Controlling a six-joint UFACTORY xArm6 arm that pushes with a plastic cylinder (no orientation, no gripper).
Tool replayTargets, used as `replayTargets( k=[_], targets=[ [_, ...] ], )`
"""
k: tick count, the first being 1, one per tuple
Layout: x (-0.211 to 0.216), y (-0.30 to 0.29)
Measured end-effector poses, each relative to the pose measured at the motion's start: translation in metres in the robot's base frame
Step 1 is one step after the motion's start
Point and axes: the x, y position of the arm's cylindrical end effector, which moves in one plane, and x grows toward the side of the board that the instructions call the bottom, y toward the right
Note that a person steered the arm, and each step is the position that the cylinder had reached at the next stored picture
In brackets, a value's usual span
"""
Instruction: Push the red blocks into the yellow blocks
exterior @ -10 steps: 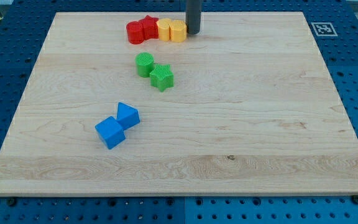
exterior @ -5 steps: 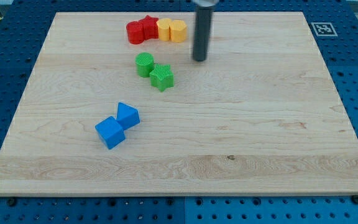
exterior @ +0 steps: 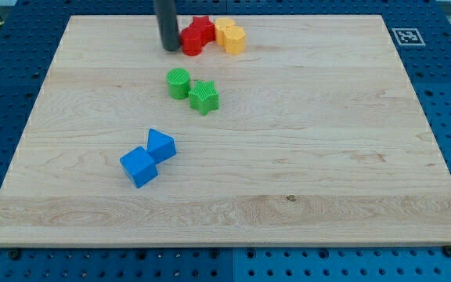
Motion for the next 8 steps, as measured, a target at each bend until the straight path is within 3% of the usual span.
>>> replayTargets(
  k=[5,6,7,8],
  targets=[
    [0.006,0.036],
    [0.007,0.022],
    [-0.003,-0.033],
    [-0.038,-0.026]
  ],
)
